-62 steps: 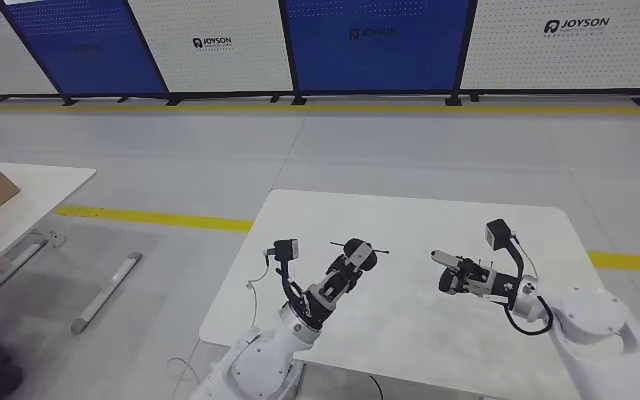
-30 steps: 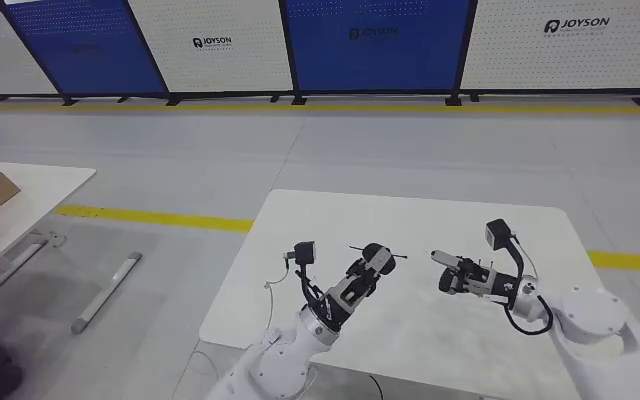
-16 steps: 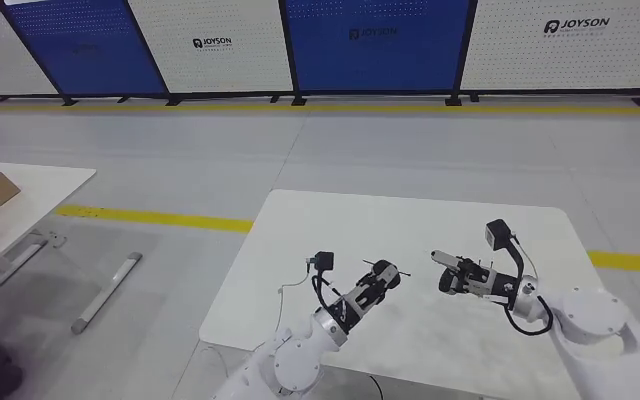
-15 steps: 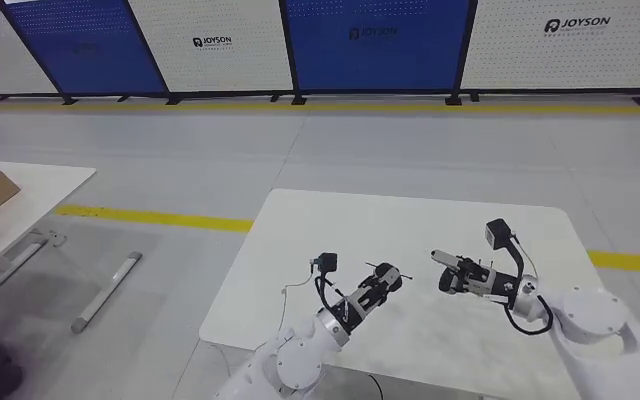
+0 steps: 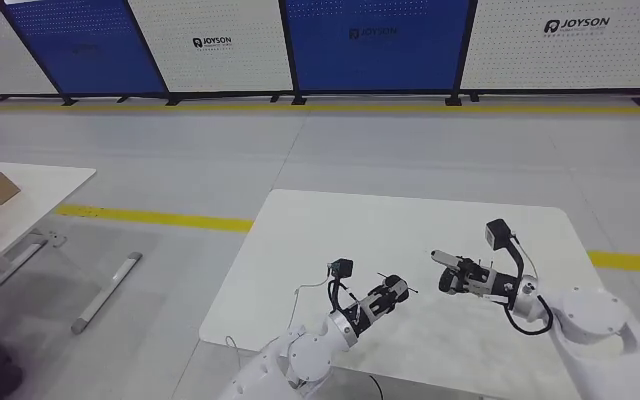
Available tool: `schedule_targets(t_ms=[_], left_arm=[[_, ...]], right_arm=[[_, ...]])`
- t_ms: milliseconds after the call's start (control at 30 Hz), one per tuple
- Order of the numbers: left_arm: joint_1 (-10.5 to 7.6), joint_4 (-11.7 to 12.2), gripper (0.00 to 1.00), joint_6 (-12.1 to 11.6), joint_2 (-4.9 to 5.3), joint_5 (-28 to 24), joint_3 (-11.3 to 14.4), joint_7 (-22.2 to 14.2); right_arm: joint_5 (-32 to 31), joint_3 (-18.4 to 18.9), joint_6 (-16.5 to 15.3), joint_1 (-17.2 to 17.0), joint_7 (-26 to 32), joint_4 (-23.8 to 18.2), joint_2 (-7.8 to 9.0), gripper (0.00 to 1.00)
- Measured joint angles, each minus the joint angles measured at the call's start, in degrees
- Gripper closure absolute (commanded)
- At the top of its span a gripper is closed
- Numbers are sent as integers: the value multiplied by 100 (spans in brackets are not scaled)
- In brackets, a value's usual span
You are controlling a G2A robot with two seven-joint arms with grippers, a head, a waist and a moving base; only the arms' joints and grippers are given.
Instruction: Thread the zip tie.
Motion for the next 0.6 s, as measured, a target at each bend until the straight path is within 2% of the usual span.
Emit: schedule_targets(t_ms=[67, 133, 233, 367, 433, 500, 600], left_arm=[[0, 0, 100, 0, 0, 0, 0, 0], [0, 0, 100, 0, 0, 0, 0, 0], [0, 0, 100, 0, 0, 0, 0, 0], [0, 0, 100, 0, 0, 0, 0, 0], [0, 0, 100, 0, 0, 0, 0, 0], [0, 0, 100, 0, 0, 0, 0, 0], [0, 0, 100, 0, 0, 0, 0, 0]], right_arm=[[-174, 7, -71, -26, -80, -98, 12, 0], [-684, 89, -184, -82, -148, -337, 58, 0], [-1109, 319, -180, -160, 138, -663, 142, 0], [-1893, 482, 376, 10, 572, -927, 237, 0], [-2509, 424, 844, 157, 522, -1050, 262, 0], [-3067, 311, 1181, 238, 392, -1159, 268, 0], [-3286, 272, 1286, 251, 353, -1196, 267, 0]])
